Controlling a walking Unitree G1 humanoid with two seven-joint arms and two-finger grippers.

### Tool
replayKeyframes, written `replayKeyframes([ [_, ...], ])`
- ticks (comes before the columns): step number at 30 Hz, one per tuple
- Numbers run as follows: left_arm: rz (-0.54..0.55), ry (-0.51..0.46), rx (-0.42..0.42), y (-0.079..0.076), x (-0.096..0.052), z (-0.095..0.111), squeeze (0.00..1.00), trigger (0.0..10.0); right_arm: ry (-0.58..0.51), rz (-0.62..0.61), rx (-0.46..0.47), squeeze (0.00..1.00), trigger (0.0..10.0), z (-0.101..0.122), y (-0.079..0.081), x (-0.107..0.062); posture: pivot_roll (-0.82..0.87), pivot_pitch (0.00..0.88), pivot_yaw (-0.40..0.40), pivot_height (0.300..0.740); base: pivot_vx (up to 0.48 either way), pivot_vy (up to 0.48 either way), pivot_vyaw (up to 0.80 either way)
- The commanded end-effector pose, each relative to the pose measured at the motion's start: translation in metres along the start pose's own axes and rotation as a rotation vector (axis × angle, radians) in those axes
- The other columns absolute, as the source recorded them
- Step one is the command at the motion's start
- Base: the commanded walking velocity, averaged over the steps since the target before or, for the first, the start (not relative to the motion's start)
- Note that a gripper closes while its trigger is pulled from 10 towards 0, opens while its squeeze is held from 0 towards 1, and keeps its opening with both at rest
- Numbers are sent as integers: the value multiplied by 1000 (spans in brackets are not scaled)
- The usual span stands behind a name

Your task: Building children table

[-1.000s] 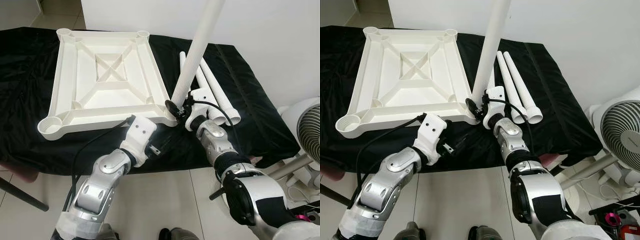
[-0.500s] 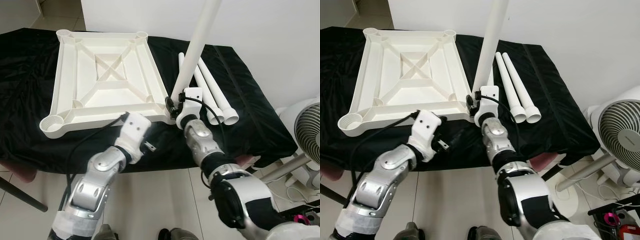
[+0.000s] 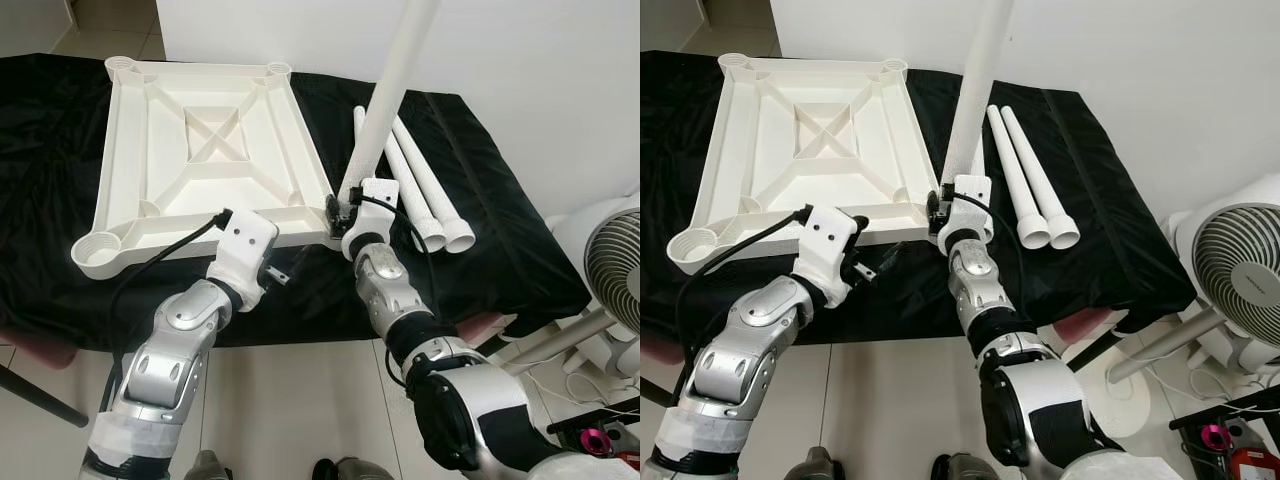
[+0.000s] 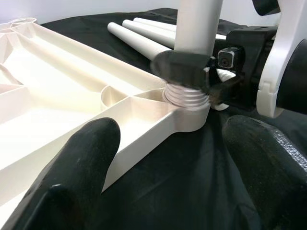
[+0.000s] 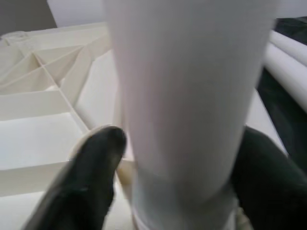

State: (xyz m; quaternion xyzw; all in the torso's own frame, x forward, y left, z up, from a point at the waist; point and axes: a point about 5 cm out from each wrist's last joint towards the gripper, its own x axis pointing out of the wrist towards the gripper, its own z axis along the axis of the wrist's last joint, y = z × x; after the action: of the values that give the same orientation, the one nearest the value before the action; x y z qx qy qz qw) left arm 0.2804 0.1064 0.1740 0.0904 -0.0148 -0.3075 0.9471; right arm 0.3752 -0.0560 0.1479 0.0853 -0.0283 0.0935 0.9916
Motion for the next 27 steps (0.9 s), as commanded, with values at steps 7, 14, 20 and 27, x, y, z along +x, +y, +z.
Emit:
replayKeyframes([
  [7,13,3,-15,-6,2,-3,0,10000,-24,104,-25,0,10000,0,-24,-6,79,48,-113,740,0,0,0],
  [14,-9,0,-23,-13,4,-3,0,10000,-27,191,-92,0,10000,6,-41,-5,73,55,-108,740,0,0,0],
  [20,-29,-3,-28,-18,7,-1,0,10000,9,312,-163,0,10000,10,-46,-2,64,62,-93,740,0,0,0],
  [27,-63,-4,-31,-27,10,-1,0,10000,67,433,-254,0,10000,14,-42,2,68,65,-90,740,0,0,0],
])
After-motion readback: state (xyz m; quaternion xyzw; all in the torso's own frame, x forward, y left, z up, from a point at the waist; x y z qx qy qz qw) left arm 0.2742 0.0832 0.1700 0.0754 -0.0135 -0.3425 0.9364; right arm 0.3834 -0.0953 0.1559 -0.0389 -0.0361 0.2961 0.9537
